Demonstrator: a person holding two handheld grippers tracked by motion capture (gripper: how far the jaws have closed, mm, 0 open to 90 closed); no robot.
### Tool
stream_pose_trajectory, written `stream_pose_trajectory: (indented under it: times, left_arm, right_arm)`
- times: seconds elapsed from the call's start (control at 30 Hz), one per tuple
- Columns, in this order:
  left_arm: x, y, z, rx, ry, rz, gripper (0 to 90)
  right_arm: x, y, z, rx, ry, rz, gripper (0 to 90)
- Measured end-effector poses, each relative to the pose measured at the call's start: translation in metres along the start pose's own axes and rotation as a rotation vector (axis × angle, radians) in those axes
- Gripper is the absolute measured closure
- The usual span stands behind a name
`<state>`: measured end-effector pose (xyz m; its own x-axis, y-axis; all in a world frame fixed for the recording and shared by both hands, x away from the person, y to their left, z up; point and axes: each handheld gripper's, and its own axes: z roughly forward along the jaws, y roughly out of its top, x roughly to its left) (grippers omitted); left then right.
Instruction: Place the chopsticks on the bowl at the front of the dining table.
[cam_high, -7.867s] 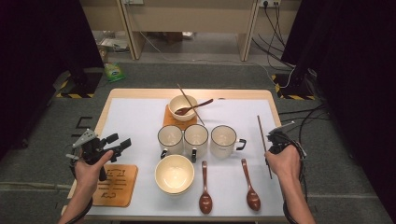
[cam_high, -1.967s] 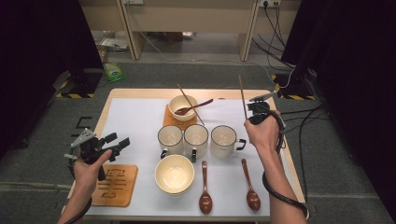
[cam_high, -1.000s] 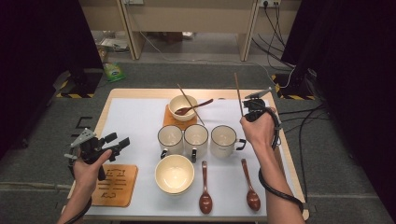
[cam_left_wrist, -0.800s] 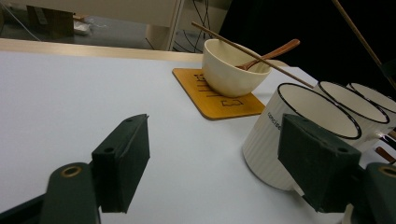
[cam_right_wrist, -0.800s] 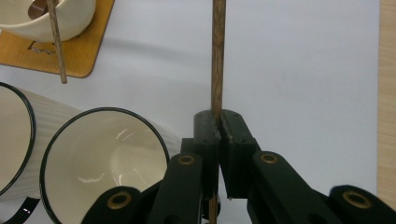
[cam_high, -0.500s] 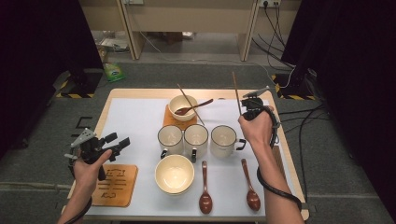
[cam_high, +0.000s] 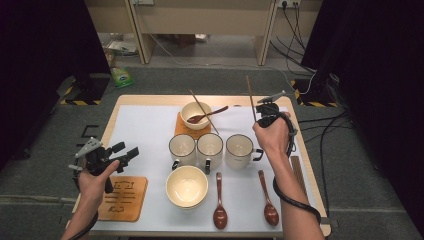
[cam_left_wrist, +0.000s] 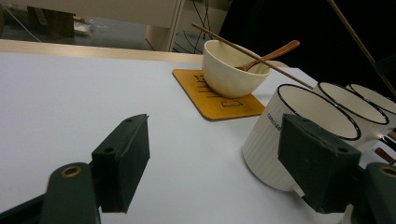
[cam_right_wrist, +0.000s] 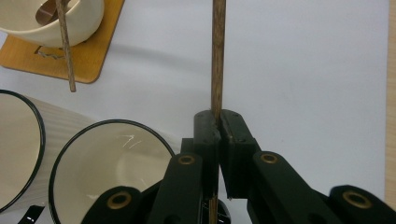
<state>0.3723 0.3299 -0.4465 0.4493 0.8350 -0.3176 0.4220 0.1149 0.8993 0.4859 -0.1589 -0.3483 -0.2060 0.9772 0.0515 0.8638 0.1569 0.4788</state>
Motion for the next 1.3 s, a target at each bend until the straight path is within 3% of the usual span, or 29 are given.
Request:
stream_pose_trajectory:
  times: [1.3]
  left_arm:
    - [0.000, 0.000, 0.000, -0.001, 0.000, 0.001, 24.5]
  right_arm:
    - [0.009, 0.010, 0.007, -0.017, 0.008, -0.021, 85.5]
